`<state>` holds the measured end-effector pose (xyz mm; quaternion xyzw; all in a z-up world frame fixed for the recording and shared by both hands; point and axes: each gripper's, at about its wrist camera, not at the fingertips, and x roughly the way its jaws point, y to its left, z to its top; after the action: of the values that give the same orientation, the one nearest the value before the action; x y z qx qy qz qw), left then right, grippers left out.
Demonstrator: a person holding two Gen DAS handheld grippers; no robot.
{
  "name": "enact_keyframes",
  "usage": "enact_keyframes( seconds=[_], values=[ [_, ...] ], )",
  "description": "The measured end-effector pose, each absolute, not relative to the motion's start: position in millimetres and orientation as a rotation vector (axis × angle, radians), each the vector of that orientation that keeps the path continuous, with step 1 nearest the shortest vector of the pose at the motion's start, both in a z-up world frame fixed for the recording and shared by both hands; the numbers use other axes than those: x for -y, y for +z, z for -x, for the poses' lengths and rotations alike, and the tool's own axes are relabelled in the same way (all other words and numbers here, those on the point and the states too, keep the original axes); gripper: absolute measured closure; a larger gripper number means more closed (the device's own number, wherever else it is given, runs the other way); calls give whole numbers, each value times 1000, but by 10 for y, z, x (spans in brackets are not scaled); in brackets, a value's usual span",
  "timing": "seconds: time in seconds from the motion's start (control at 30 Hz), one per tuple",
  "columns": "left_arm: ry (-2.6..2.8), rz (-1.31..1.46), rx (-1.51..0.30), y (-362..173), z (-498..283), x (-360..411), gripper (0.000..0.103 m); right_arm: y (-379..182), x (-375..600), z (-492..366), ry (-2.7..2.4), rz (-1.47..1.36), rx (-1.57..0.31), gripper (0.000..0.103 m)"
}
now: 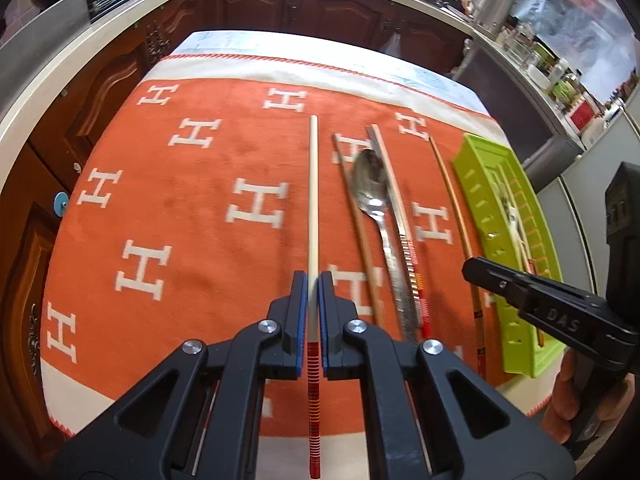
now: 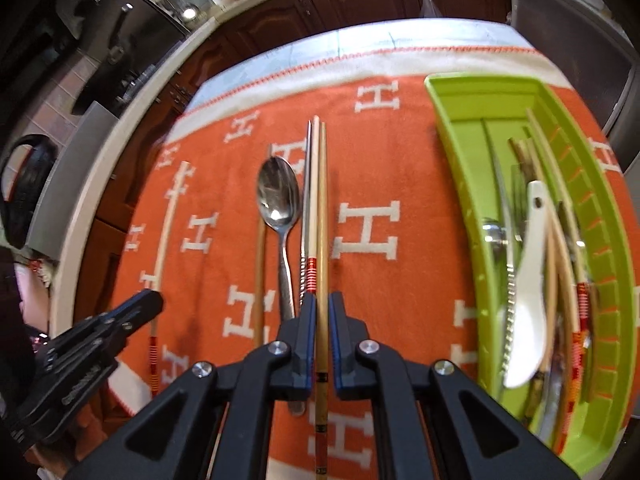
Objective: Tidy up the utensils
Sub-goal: 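Carry the chopstick with the left tool while the right tool carries its chopstick to the tray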
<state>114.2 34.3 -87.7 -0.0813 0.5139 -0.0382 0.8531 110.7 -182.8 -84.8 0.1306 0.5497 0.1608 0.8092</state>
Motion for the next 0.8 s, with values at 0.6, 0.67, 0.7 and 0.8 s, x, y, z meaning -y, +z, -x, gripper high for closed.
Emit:
enact_keyframes(
  seconds=[0.6,0.67,0.7,0.8],
  values=[
    [-314,100,-1065,-353,-1395,1197,100,-270,2948,-797,184,-226,-997,97],
    [-337,106,-1072,-336,-1469,1389,100,-279,3084,-832,153,-225,-994,97],
    [-348,110,-1075,-338,-1515,1498,100,-292,3121,-859,143,-226,-996,97],
    [-359,118,-1094,-405,-1643,1732,100,-383,3290,-933,108,-232,-1013,97]
  ],
)
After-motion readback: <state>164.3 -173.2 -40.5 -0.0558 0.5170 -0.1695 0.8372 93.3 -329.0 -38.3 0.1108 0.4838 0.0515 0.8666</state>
